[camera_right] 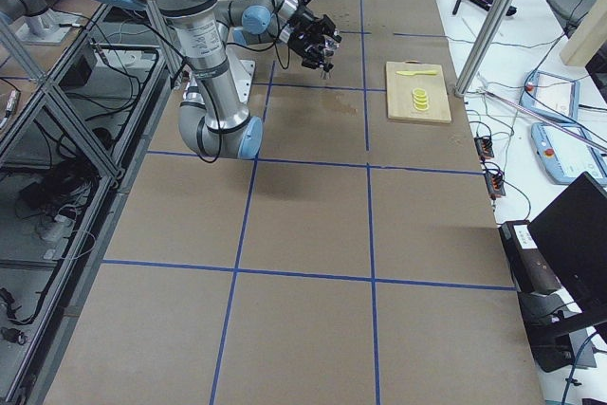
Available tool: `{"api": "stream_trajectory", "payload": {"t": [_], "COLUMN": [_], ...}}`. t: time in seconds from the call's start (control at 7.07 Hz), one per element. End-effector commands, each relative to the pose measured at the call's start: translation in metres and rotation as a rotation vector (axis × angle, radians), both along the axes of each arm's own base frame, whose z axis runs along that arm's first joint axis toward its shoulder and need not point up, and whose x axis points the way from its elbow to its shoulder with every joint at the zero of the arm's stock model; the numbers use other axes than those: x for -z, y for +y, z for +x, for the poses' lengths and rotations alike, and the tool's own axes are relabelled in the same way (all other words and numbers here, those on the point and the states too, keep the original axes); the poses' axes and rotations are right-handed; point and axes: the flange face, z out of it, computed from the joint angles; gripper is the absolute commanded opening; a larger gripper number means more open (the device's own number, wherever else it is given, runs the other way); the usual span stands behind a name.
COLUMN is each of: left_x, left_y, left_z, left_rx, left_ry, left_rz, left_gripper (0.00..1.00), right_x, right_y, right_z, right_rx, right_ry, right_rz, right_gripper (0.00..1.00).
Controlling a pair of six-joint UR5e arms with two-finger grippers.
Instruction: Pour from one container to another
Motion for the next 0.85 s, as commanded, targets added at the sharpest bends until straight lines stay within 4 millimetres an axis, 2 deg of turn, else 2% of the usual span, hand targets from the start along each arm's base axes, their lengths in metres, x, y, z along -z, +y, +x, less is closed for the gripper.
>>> {"api": "stream_trajectory", "payload": {"t": [0.0,0.14,0.28,0.42,0.71], "left_x": [-0.002,-0.014,-0.02,-0.039,-0.087], "left_y": [-0.005,-0.004,-0.005,-0.002,0.004], "left_z": [-0.026,-0.042,-0.06,-0.082,-0.137], "left_rx": [0.016,0.024,0.033,0.037,0.098], "left_ry": [0.027,0.027,0.034,0.036,0.115], "left_rz": [0.004,0.003,0.004,-0.005,-0.017], "left_gripper": [0.0,0.0,0.0,0.0,0.0], "right_x": [-0.016,-0.025,-0.036,-0.051,-0.108], "right_y": [0.0,0.004,0.005,0.005,0.007], "right_z": [0.011,0.026,0.031,0.037,0.053], "right_rx": [-0.126,-0.205,-0.251,-0.276,-0.307], "right_ry": [-0.271,-0.422,-0.511,-0.619,-0.73], "right_rz": [-0.087,-0.148,-0.179,-0.194,-0.22], "right_gripper": [0.09,0.09,0.09,0.09,0.08]}}
